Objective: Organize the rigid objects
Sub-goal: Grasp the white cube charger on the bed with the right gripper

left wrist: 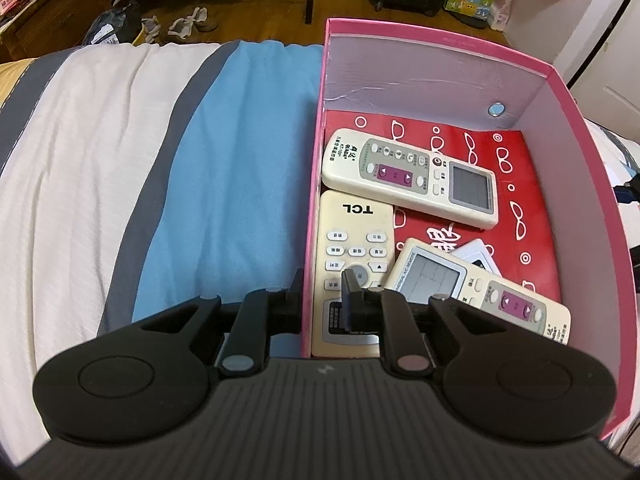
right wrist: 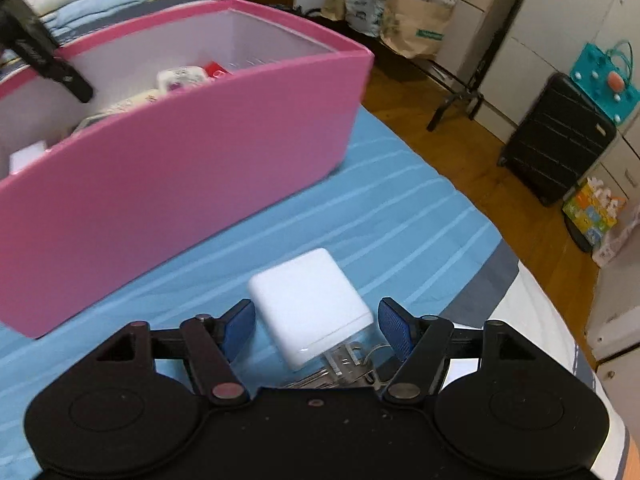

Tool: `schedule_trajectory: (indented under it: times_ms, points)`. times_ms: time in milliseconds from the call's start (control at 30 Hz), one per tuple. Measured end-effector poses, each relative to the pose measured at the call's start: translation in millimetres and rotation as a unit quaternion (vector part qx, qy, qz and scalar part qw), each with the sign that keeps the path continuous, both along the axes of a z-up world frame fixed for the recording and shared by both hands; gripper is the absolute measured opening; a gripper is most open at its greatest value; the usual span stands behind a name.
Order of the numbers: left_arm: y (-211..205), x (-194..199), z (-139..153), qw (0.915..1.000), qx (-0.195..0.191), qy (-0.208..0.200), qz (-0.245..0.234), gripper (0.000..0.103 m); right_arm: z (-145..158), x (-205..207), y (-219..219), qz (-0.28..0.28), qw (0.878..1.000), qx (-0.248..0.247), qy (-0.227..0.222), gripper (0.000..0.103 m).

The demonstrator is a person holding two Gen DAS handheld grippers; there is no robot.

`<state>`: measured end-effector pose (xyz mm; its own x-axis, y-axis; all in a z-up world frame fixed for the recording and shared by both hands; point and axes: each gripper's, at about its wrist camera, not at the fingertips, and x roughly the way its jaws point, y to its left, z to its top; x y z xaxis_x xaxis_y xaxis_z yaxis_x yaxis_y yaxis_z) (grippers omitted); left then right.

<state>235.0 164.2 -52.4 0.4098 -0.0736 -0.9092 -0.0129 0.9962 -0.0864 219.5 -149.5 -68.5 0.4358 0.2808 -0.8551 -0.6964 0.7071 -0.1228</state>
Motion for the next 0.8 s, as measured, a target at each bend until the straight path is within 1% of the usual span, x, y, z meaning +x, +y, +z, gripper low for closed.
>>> schedule_trajectory:
  times_ms: [100, 167, 200, 267, 333, 400, 467, 500, 533, 600, 700, 733, 800]
  points:
    - [0.3, 0.4, -1.2, 1.0000, 0.000, -0.001, -0.001, 0.014, -1.6, 9.4, -3.7, -0.022, 0.999, 0.025, 0.016, 0.074]
    - [0.5, 0.9, -1.5, 1.0000, 0.000, 0.000, -0.004, 0.015, -1.4, 12.7, -5.1, -0.048, 0.997, 0.043, 0.035, 0.070]
    - [0.6, 0.9, -1.6, 1.0000, -0.001, 0.000, -0.004, 0.015, -0.7, 14.3, -4.4, -0.068, 0.995, 0.051, 0.047, 0.069]
    - [0.9, 0.3, -1.7, 1.0000, -0.002, 0.000, -0.004, 0.015, 2.3, 14.3, 0.3, -0.106, 0.991, 0.044, 0.065, 0.068]
    - [1.0, -0.2, -1.7, 1.0000, -0.002, -0.001, -0.005, 0.015, 3.5, 15.1, 1.3, -0.152, 0.984, 0.039, 0.090, 0.068]
    - [1.1, -0.1, -1.2, 1.0000, -0.004, -0.001, -0.004, 0.015, 4.6, 17.9, -3.1, -0.199, 0.970, 0.052, 0.133, 0.067]
    - [1.8, -0.1, -0.8, 1.0000, -0.006, 0.000, -0.003, 0.015, 4.0, 16.4, -8.1, -0.220, 0.958, 0.071, 0.171, 0.067]
    - [2.2, 0.1, -0.5, 1.0000, -0.007, 0.001, -0.002, 0.015, 3.7, 13.4, -10.1, -0.224, 0.955, 0.078, 0.180, 0.067]
    - [2.8, 0.4, -0.1, 1.0000, -0.009, 0.002, -0.002, 0.015, 3.9, 10.0, -9.9, -0.223, 0.955, 0.078, 0.179, 0.067]
    - [3.4, 1.0, 0.7, 0.9999, -0.011, 0.002, -0.002, 0.015, 4.5, 4.3, -3.9, -0.209, 0.963, 0.059, 0.158, 0.066]
    - [3.9, 1.4, 0.8, 0.9999, -0.011, 0.003, -0.006, 0.016, 5.5, -2.1, 11.6, -0.152, 0.984, 0.023, 0.095, 0.066]
    - [4.9, 1.6, 0.5, 0.9999, -0.015, 0.005, -0.005, 0.017, 5.5, -2.8, 14.9, -0.136, 0.987, 0.015, 0.086, 0.066]
    - [6.8, 1.3, 1.0, 0.9997, -0.021, 0.006, -0.005, 0.017, 4.9, -3.3, 15.9, -0.118, 0.990, 0.014, 0.080, 0.066]
